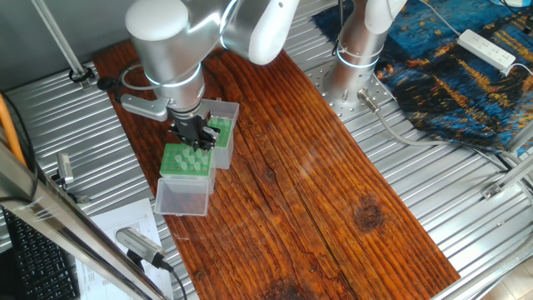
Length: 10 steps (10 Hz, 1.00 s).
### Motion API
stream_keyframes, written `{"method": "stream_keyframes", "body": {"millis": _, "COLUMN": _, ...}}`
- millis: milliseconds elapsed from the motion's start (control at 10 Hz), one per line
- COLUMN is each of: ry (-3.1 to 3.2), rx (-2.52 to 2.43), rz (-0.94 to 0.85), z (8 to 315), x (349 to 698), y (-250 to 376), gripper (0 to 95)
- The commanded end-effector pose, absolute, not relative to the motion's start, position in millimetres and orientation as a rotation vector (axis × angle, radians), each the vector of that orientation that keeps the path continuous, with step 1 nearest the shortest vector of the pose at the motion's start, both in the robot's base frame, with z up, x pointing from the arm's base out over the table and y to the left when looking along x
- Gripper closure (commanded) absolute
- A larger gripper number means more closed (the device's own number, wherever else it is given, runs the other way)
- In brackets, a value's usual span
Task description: Transfer all large pipette tips from one holder to another
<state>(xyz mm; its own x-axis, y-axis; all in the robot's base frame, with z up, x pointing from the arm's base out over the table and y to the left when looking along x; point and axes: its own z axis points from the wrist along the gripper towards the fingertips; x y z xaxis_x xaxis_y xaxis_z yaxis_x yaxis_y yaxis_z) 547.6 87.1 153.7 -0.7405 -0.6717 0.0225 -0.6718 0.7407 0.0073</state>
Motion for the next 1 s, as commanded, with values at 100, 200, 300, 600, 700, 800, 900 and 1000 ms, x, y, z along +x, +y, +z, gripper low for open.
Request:
{"method": "stream_keyframes", "body": {"millis": 100, "ry": -2.908, "rx": 1.123, "rz": 0.005, "z": 152.7, "x": 548.1, "y": 87.7, "gripper": 76.0}}
{"method": "stream_keyframes", "body": {"millis": 200, "ry": -2.908, "rx": 1.125, "rz": 0.006, "z": 151.6, "x": 548.3, "y": 87.6, "gripper": 76.0}}
{"method": "stream_keyframes", "body": {"millis": 300, "ry": -2.908, "rx": 1.124, "rz": 0.007, "z": 150.4, "x": 548.5, "y": 87.4, "gripper": 76.0}}
{"method": "stream_keyframes", "body": {"millis": 600, "ry": -2.913, "rx": 1.124, "rz": 0.011, "z": 148.3, "x": 549.1, "y": 87.2, "gripper": 76.0}}
{"method": "stream_keyframes", "body": {"millis": 700, "ry": -2.915, "rx": 1.125, "rz": 0.013, "z": 148.3, "x": 549.1, "y": 87.2, "gripper": 76.0}}
{"method": "stream_keyframes", "body": {"millis": 800, "ry": -2.917, "rx": 1.122, "rz": 0.013, "z": 148.3, "x": 549.1, "y": 87.2, "gripper": 76.0}}
{"method": "stream_keyframes", "body": {"millis": 900, "ry": -2.918, "rx": 1.117, "rz": 0.014, "z": 148.6, "x": 549.1, "y": 87.2, "gripper": 95.0}}
{"method": "stream_keyframes", "body": {"millis": 1000, "ry": -2.919, "rx": 1.115, "rz": 0.014, "z": 148.6, "x": 549.1, "y": 87.2, "gripper": 95.0}}
